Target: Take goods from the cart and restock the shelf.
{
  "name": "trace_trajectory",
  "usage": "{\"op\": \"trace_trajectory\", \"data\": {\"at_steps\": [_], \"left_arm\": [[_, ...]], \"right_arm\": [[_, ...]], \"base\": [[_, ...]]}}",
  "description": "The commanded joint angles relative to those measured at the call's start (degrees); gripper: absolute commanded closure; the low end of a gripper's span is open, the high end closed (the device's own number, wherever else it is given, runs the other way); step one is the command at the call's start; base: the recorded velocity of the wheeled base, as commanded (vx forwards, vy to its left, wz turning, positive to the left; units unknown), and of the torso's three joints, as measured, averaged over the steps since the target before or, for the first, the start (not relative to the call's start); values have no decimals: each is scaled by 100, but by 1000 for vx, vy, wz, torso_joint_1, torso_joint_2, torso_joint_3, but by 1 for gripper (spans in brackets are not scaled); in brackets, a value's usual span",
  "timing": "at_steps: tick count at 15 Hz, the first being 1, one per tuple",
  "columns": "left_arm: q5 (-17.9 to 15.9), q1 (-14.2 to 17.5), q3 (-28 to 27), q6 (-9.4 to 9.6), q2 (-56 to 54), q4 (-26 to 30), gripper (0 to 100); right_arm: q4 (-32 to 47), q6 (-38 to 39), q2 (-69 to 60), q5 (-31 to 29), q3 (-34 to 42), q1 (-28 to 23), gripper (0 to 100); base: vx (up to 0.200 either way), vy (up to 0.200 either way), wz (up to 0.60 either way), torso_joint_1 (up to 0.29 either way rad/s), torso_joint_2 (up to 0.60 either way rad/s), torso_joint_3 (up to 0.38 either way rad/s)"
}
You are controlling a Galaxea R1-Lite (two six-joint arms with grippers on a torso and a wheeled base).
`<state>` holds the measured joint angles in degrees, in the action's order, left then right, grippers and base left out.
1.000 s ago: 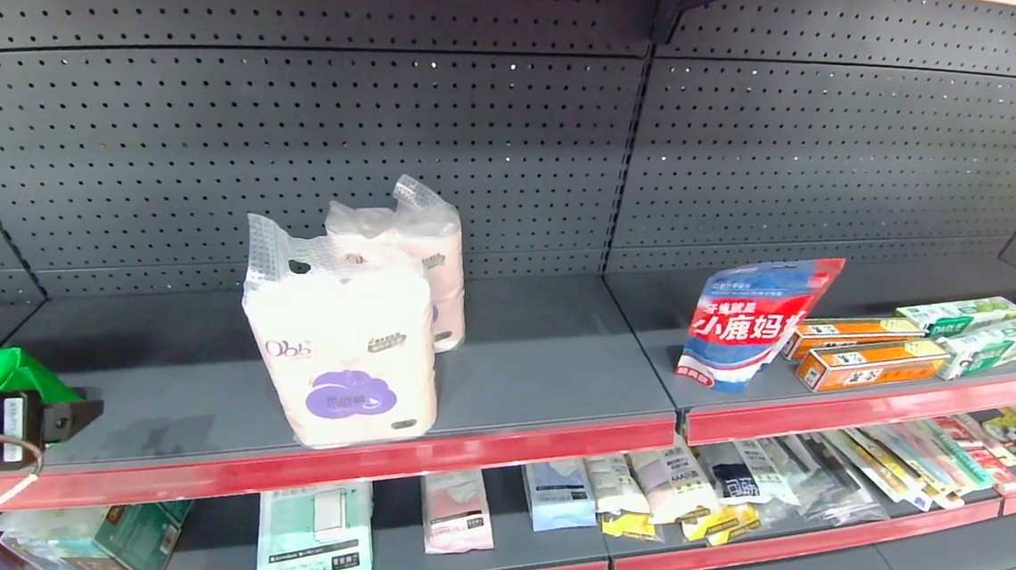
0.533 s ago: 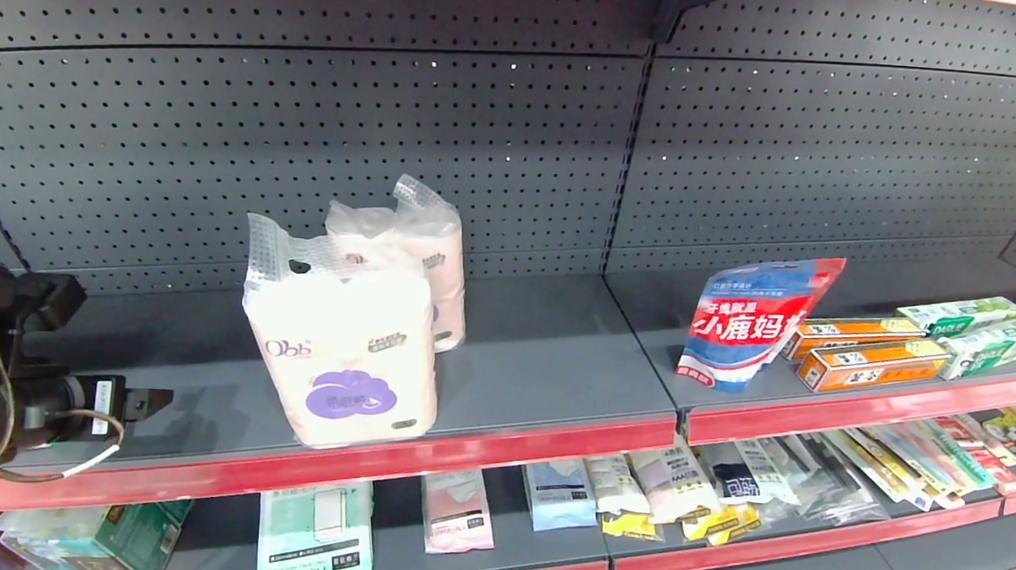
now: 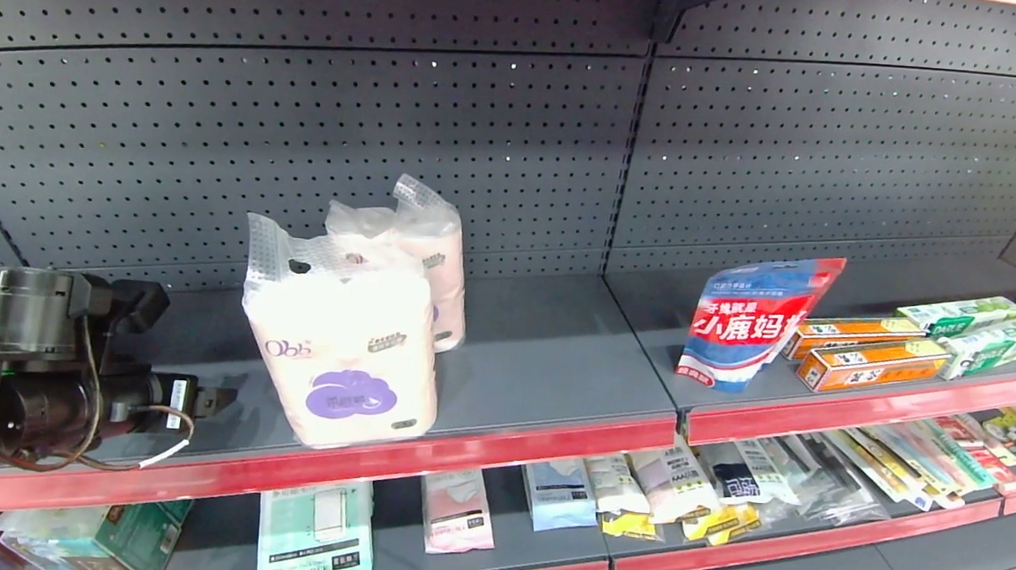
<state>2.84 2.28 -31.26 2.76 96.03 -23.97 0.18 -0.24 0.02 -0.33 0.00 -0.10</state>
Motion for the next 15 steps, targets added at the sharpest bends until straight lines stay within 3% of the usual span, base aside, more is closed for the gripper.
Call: {"op": "trace_trajectory", "data": {"at_steps": [1,7,9,15], "left_arm": [[-3,-140,-56,6,232,-64,0],[32,-228,-161,111,487,-275,0],[41,-228,-135,120,637,-653,0],[50,-395,-241,173,997,-1110,0]], "right_arm": [[-1,7,15,-2,0,1,0],[-1,-2,6,-2,0,1,0],[-1,7,6,-2,0,1,0],[-1,-2,6,-2,0,1,0]], "base": [[0,0,0,0,0,0],[0,0,0,0,0,0],[0,0,0,0,0,0],[0,0,0,0,0,0]]}}
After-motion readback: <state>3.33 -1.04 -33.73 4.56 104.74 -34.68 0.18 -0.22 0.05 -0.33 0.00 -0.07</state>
